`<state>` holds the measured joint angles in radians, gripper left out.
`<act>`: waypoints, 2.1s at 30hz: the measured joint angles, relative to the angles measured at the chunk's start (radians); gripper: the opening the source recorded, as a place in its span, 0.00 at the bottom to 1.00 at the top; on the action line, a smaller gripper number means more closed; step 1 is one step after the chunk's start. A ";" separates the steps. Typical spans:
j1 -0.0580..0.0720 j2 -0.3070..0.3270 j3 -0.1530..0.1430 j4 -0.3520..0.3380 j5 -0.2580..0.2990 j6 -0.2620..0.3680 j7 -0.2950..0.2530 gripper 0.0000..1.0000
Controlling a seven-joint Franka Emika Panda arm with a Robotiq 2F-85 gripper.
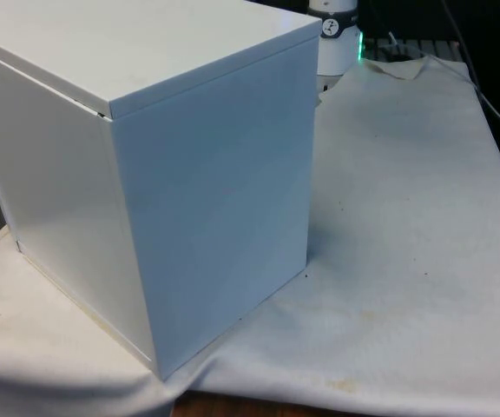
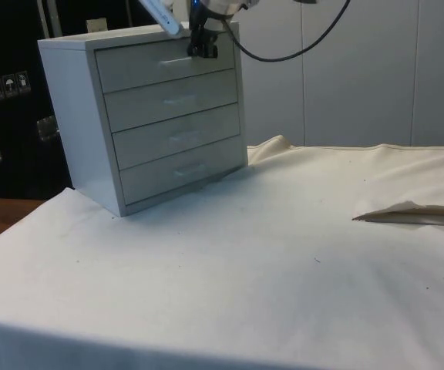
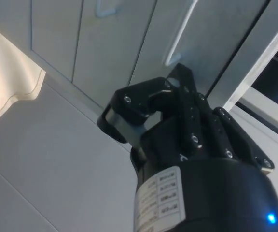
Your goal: Open the drawer, then close it.
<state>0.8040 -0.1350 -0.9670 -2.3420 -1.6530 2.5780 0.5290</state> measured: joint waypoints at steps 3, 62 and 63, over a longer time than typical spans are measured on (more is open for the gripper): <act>0.000 0.002 0.003 0.000 0.000 -0.001 0.010 0.00; 0.002 -0.409 0.290 -0.284 0.000 -0.422 0.066 0.00; 0.002 -0.409 0.290 -0.284 0.000 -0.422 0.066 0.00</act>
<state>0.8060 -0.5440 -0.6770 -2.6260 -1.6530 2.1560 0.5950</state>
